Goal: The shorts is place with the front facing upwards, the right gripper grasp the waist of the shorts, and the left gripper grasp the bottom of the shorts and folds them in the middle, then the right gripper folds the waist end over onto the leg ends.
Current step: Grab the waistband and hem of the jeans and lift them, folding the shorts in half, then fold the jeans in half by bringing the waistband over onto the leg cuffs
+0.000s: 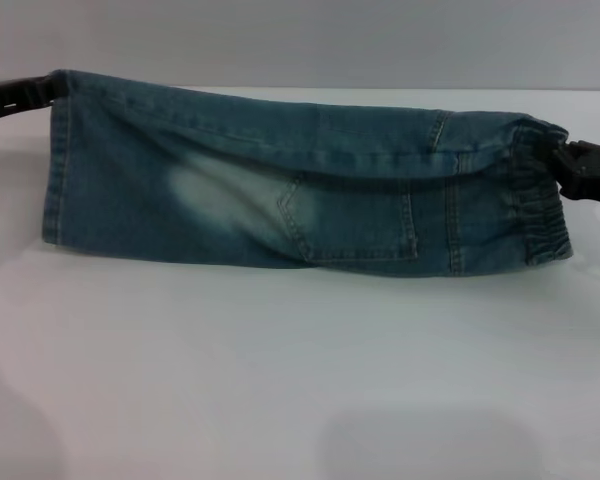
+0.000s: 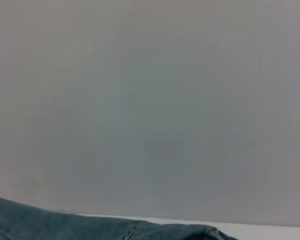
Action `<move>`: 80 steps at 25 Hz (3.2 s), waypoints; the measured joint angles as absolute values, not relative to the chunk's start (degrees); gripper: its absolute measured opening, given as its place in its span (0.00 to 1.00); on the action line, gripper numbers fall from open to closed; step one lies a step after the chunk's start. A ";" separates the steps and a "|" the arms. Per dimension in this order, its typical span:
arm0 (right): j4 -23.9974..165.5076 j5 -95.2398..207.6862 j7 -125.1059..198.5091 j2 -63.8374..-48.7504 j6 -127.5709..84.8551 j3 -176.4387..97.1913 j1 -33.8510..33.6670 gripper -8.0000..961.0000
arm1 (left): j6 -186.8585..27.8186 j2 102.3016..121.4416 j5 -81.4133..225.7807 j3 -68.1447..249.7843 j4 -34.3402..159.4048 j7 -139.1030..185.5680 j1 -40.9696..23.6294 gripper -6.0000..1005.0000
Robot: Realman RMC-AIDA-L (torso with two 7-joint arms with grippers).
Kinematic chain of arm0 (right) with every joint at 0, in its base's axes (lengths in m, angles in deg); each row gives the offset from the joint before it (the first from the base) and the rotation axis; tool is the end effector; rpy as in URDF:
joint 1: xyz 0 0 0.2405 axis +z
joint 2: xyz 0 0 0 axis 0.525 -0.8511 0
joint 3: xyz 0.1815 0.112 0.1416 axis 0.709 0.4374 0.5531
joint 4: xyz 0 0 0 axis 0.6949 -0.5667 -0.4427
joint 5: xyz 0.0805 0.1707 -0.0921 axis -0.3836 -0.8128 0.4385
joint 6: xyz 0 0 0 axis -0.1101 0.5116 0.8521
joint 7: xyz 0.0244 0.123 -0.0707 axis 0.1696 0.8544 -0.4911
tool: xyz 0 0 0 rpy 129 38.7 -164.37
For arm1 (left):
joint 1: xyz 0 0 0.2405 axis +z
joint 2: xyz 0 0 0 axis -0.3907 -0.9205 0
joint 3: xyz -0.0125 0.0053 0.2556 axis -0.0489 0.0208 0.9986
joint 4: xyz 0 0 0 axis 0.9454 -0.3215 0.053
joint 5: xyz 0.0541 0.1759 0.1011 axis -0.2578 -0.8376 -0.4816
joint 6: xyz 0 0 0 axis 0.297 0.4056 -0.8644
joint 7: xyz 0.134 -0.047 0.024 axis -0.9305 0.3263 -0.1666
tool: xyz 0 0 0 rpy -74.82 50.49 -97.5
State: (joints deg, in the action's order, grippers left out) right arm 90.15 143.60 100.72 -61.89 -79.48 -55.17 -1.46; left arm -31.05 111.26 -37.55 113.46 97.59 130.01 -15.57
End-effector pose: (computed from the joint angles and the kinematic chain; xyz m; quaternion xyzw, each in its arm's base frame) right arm 0.3236 0.3620 0.0166 -0.8097 0.3319 0.2984 0.3810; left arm -0.3027 0.4299 0.0799 -0.7744 -0.4500 -0.2208 0.3860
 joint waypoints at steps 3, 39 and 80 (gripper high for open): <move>89.63 142.95 99.52 -61.89 -78.50 -55.13 -1.23 0.02 | -32.13 111.60 -37.55 114.31 97.40 129.68 -15.68 0.18; 85.23 136.62 97.95 -62.14 -66.79 -55.37 1.55 0.02 | -36.63 114.34 -21.75 122.40 98.89 118.85 -11.73 0.66; 79.75 132.58 102.49 -62.35 -63.83 -61.98 2.23 0.60 | -20.43 114.87 4.29 122.39 91.79 100.74 -4.36 0.82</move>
State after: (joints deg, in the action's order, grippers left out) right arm 79.75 132.58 102.49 -62.35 -63.83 -61.98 2.23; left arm -20.43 114.87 4.29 122.39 91.79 100.74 -4.36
